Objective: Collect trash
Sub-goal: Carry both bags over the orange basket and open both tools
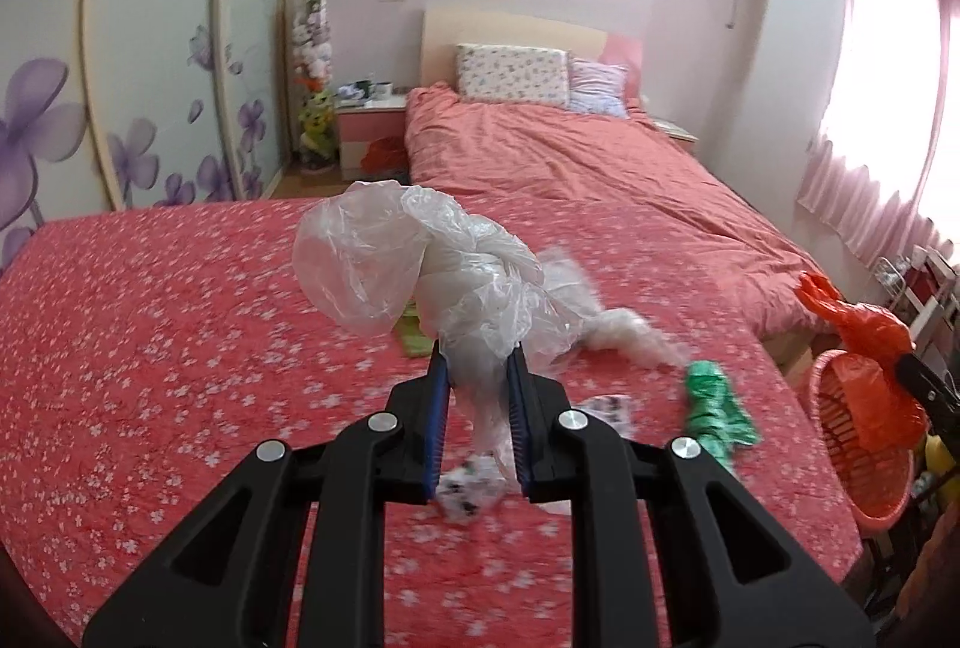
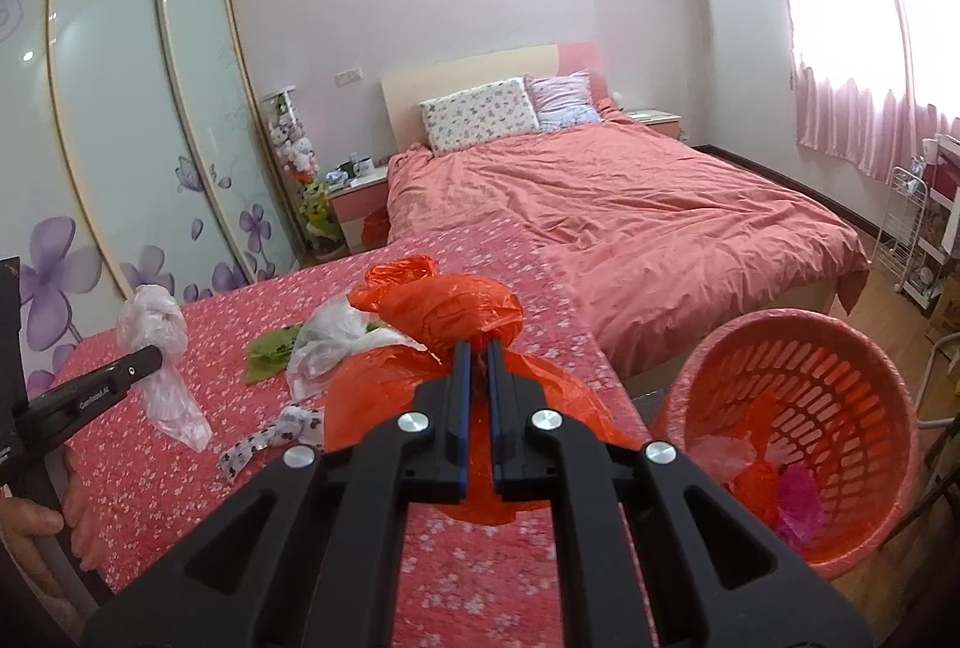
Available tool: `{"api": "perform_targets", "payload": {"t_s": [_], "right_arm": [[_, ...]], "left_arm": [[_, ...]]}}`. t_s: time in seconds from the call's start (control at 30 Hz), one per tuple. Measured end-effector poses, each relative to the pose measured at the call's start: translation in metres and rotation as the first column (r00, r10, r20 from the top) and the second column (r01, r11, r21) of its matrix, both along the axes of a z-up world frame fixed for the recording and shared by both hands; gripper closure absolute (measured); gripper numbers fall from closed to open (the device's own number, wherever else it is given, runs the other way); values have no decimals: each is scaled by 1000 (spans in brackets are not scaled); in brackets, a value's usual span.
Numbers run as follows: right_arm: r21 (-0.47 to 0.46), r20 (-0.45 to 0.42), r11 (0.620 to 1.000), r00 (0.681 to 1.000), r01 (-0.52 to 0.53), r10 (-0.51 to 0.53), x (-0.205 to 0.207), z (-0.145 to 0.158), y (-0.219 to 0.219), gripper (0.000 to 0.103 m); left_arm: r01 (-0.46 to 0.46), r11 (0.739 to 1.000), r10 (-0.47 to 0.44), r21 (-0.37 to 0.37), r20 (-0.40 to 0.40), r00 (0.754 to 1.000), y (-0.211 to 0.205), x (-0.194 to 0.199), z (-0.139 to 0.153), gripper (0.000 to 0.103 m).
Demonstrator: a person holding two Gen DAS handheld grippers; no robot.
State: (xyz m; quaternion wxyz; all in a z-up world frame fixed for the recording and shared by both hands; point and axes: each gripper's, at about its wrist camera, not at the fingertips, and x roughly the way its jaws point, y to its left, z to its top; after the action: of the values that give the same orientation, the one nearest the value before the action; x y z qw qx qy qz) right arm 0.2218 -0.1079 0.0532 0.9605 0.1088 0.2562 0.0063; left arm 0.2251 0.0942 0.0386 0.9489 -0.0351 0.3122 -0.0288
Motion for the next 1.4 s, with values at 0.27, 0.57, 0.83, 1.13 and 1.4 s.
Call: {"api": "perform_targets", "payload": {"t_s": [0.27,0.57,0.83,1.13,1.4], "right_arm": [[22,18,997,997,79,-80,-18,3,-39,96],[44,8,985,986,168,-169,-34,-9,-85,96],[70,-11,966,969,249,-249,-46,-26,-127,96],[83,-14,941,944,329,-329,-59,-39,-168,96],[90,-27,924,928,371,-371,-58,-51,-193,96]], "left_arm": [[118,993,-118,-1,21,993,-58,-5,9,84],[261,965,-261,8,19,965,-129,-9,7,84],[360,933,-360,-4,6,933,-181,-11,-6,84],[440,898,-441,-23,-15,898,-235,-13,-20,84],[507,861,-508,-37,-41,860,-275,-16,-33,84]]}}
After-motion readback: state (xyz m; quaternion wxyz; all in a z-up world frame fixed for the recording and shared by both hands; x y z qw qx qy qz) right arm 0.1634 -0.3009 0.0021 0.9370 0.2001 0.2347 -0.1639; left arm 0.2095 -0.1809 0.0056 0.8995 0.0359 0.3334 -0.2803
